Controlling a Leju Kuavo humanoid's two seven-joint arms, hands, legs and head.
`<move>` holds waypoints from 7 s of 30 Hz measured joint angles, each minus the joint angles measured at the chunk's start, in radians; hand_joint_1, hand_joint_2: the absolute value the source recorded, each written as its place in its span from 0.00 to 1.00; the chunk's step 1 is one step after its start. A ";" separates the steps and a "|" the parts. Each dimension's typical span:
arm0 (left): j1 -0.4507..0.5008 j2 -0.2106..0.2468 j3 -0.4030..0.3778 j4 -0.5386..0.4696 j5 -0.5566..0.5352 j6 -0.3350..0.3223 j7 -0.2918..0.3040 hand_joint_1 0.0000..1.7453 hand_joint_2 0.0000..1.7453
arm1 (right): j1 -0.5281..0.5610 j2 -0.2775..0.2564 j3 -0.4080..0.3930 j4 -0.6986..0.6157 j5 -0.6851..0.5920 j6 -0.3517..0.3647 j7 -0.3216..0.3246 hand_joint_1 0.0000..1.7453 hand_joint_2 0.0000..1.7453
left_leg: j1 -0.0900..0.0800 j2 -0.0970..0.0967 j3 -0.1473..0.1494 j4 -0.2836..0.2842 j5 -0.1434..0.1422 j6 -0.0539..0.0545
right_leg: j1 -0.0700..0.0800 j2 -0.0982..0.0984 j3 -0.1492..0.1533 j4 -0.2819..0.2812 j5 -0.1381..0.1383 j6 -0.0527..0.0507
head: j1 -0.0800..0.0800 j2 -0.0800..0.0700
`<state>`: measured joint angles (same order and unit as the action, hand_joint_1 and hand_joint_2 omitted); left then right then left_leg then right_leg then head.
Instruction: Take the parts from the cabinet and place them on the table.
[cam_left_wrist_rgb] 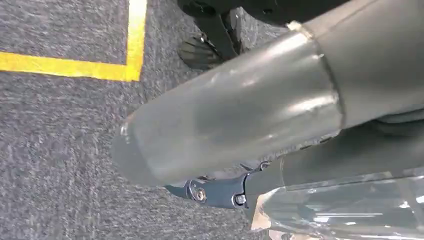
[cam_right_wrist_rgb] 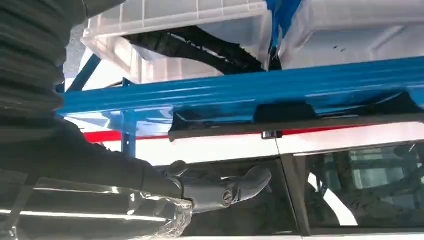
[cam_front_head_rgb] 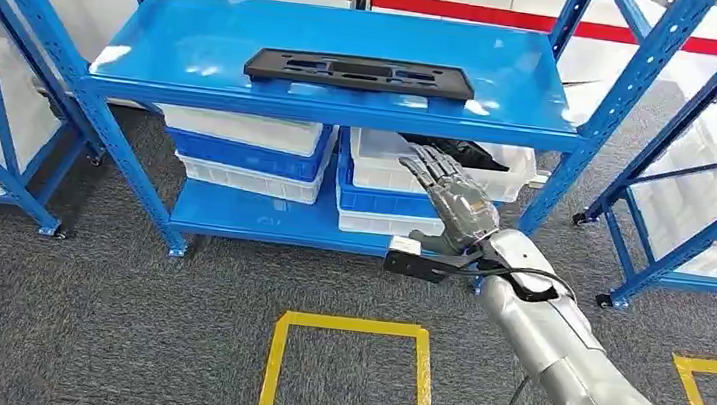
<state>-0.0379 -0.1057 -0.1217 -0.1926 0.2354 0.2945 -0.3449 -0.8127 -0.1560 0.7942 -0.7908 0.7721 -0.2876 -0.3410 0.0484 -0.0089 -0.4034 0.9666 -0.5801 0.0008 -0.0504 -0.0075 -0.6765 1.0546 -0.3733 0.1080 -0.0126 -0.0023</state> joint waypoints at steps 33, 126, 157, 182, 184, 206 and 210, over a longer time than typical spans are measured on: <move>-0.008 0.002 0.021 0.002 0.016 0.006 0.007 0.00 0.00 | 0.000 0.000 0.000 0.005 0.001 0.002 -0.002 0.00 1.00 | -0.072 0.006 -0.216 0.082 0.121 0.043 | 0.068 0.018 0.091 -0.014 -0.111 -0.124 | -0.006 0.000; -0.034 -0.011 0.040 0.002 0.024 0.013 0.042 0.00 0.00 | -0.083 0.418 0.171 0.150 0.254 -0.124 0.198 0.00 1.00 | -0.055 0.000 -0.179 0.041 0.120 0.020 | 0.046 0.017 0.071 -0.056 -0.057 -0.106 | -0.010 0.000; -0.044 -0.015 0.040 0.000 -0.001 0.023 0.066 0.00 0.00 | -0.159 0.479 0.132 0.407 0.292 -0.093 0.343 0.00 1.00 | -0.047 -0.007 -0.178 0.044 0.117 0.011 | 0.044 0.016 0.077 -0.065 -0.047 -0.118 | -0.008 0.000; -0.052 -0.011 0.039 0.000 -0.016 0.019 0.073 0.00 0.00 | -0.203 0.449 0.063 0.458 0.323 -0.090 0.370 0.00 1.00 | -0.027 0.000 -0.178 0.037 0.134 0.025 | 0.040 0.014 0.040 -0.011 -0.063 -0.063 | 0.000 0.000; -0.053 -0.011 0.039 0.000 -0.016 0.019 0.073 0.00 0.00 | -0.207 0.449 0.058 0.460 0.326 -0.087 0.373 0.00 1.00 | -0.035 -0.002 -0.177 0.039 0.125 0.013 | 0.048 0.013 0.065 -0.054 -0.046 -0.081 | 0.000 0.000; -0.053 -0.009 0.038 0.000 -0.030 0.015 0.072 0.00 0.00 | -0.202 0.417 0.010 0.483 0.336 -0.076 0.414 0.00 1.00 | -0.027 0.008 -0.196 0.028 0.159 0.035 | 0.046 0.015 0.010 0.113 -0.155 -0.094 | -0.001 0.000; -0.052 -0.009 0.036 0.000 -0.036 0.009 0.075 0.00 0.00 | -0.179 0.401 0.004 0.490 0.344 -0.073 0.414 0.00 1.00 | -0.027 0.004 -0.192 0.029 0.151 0.034 | 0.040 0.015 -0.075 0.226 -0.161 -0.074 | 0.000 0.000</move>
<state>-0.0899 -0.1148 -0.0855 -0.1930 0.1991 0.3033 -0.2697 -0.9918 0.2453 0.7980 -0.3010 1.1158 -0.3609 0.0729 0.0216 -0.0050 -0.5953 0.9952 -0.4287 0.0353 -0.0107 0.0074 -0.7512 1.2806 -0.5343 0.0342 -0.0122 -0.0023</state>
